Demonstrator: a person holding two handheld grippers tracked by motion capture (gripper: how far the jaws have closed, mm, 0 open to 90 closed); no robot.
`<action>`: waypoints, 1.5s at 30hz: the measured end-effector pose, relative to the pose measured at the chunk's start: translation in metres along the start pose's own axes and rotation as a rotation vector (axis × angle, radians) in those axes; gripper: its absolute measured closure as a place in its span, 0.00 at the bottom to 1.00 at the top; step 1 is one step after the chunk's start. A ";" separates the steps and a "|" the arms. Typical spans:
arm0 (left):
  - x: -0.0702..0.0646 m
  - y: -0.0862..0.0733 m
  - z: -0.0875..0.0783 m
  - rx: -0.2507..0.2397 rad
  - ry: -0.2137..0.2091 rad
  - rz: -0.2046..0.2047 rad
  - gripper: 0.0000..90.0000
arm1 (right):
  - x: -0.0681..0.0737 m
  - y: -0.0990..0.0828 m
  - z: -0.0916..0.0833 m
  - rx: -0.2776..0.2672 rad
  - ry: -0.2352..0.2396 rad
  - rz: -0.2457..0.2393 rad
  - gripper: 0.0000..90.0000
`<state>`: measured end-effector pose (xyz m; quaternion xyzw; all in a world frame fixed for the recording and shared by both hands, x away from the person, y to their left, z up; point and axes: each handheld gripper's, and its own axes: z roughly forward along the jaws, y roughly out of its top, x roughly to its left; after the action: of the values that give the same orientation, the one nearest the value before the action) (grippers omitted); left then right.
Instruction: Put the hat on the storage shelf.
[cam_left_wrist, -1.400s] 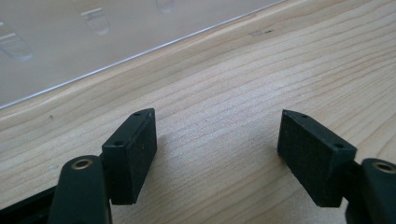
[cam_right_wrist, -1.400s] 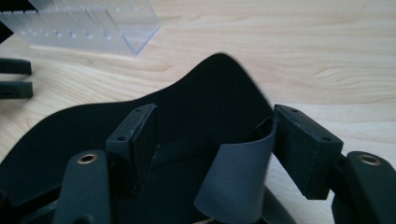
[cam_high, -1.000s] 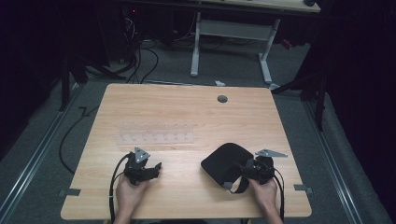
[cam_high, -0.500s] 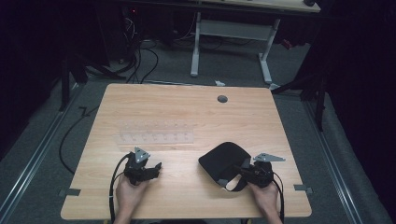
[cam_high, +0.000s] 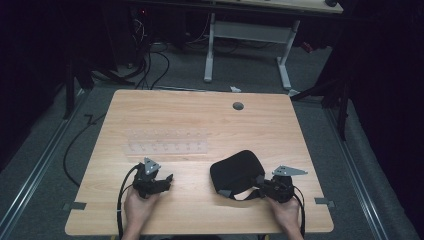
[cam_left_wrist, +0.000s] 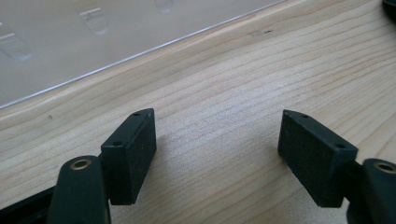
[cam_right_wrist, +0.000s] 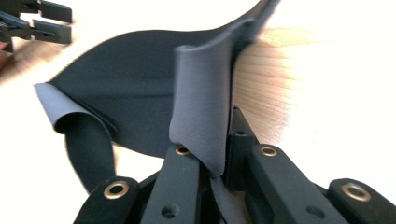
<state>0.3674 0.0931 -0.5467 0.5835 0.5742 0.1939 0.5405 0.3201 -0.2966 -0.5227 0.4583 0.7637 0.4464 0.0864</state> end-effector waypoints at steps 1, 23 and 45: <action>0.000 0.000 0.000 0.000 0.000 0.000 0.31 | 0.000 0.000 -0.001 -0.005 0.004 -0.004 0.95; 0.000 0.000 0.000 0.005 -0.007 -0.002 0.30 | 0.012 0.023 -0.022 -0.063 0.020 -0.010 0.96; -0.005 -0.004 -0.005 0.024 -0.062 0.030 0.26 | 0.028 0.029 -0.021 -0.094 0.092 0.025 0.96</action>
<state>0.3599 0.0903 -0.5462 0.6042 0.5506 0.1770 0.5481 0.3108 -0.2827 -0.4805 0.4421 0.7393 0.5034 0.0672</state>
